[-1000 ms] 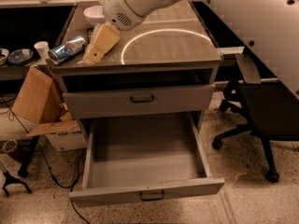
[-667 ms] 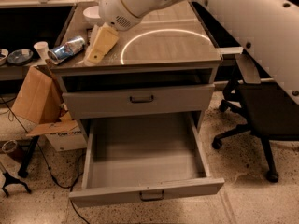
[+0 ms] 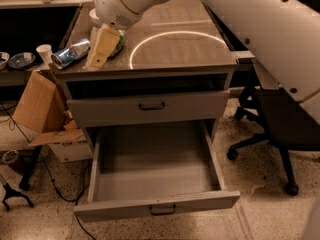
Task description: Place redbull can into middle drawer
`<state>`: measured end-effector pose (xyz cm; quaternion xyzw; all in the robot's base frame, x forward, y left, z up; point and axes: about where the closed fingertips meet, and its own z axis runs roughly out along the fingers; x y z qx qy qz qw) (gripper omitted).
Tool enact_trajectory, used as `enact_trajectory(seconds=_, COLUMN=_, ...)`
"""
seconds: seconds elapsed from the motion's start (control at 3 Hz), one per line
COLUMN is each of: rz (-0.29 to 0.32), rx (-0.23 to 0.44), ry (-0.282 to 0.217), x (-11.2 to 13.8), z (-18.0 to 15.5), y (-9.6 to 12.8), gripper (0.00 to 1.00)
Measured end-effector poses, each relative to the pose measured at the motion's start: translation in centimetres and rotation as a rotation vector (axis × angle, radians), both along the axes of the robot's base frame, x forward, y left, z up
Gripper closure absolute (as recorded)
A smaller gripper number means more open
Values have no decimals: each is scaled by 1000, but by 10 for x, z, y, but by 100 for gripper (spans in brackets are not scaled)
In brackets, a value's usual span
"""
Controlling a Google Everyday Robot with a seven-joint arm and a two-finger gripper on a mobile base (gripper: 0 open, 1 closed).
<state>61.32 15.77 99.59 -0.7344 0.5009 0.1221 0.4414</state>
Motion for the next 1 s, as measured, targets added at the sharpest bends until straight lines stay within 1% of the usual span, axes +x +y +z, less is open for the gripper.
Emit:
enact_trajectory(seconds=0.33, rz=77, rx=-86, ry=-78, x=12, z=-7, y=23, gripper=0)
enact_trajectory(seconds=0.67, rz=127, rx=-163, ry=-130, x=27, z=-19, y=43, gripper=0)
enact_trajectory(seconds=1.0, rz=150, rx=-225, ry=-171, x=37, z=-29, y=57, gripper=0)
